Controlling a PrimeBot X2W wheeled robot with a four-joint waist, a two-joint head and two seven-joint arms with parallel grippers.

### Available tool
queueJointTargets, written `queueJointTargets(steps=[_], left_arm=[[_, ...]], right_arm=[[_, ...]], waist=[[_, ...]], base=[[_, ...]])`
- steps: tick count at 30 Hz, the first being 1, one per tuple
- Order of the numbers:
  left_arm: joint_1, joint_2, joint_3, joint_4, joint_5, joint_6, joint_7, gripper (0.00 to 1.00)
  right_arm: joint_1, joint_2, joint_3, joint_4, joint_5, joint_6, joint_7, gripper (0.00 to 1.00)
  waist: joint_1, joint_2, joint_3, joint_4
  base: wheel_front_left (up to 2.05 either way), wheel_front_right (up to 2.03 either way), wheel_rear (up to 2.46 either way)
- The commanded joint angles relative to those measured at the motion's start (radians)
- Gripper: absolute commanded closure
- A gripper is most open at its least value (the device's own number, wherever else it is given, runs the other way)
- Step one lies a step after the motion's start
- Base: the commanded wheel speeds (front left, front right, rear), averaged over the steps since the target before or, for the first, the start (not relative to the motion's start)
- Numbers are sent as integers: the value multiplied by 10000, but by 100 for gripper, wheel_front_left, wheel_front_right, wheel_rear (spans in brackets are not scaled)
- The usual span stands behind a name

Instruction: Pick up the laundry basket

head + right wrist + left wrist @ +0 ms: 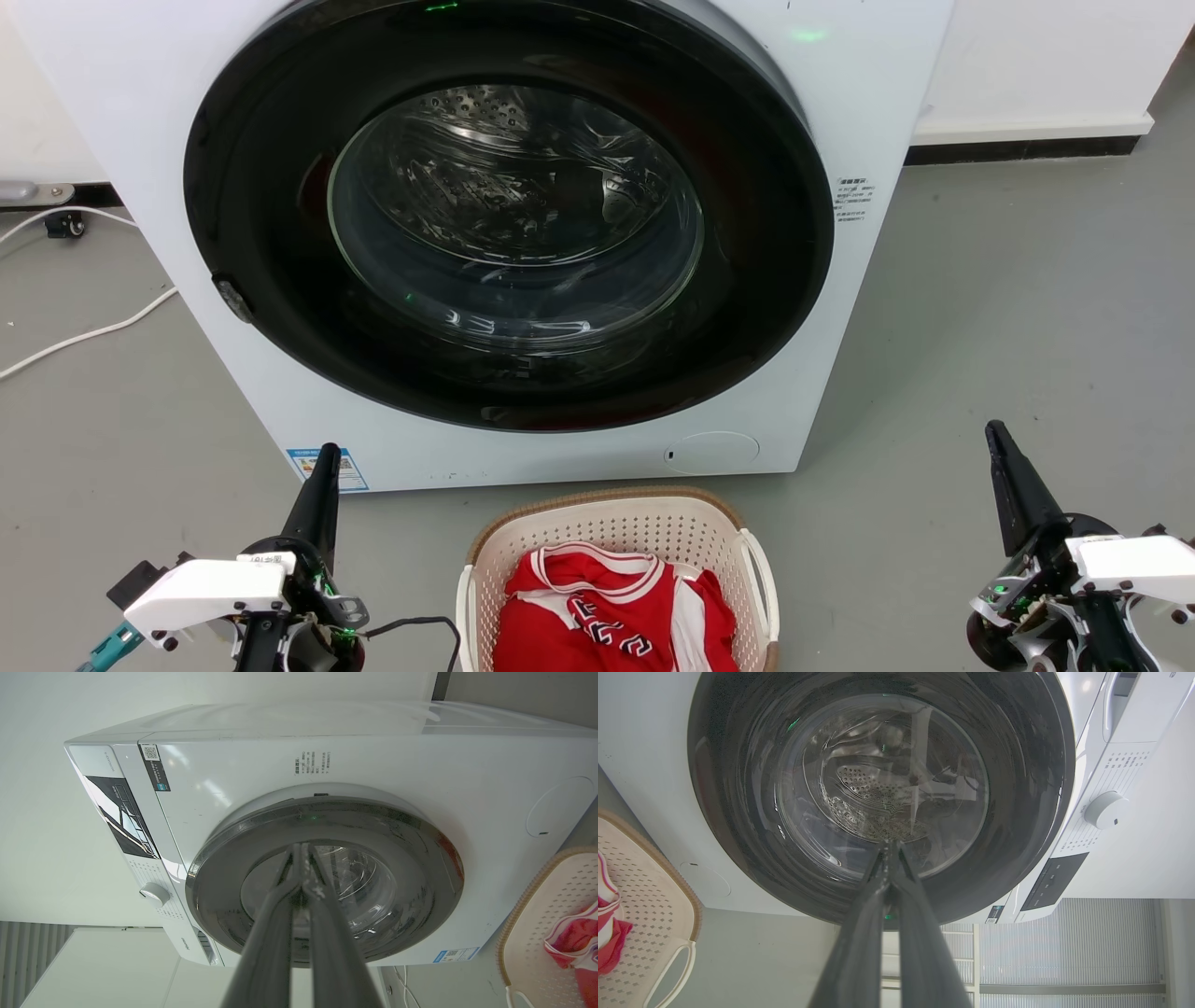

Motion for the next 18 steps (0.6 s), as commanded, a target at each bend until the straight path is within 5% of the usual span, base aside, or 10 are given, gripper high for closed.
queueJointTargets(steps=[1, 18], left_arm=[[-79, 12, 24, 7, -13, -46, 21, 100], [-79, 12, 23, 6, -14, -46, 21, 100]], right_arm=[[-108, 10, -15, 7, 10, 0, 20, 100], [-109, 13, -16, 7, 8, 0, 23, 100]], waist=[[0, 0, 0, 0], [0, 0, 0, 0]], base=[[0, 0, 0], [0, 0, 0]])
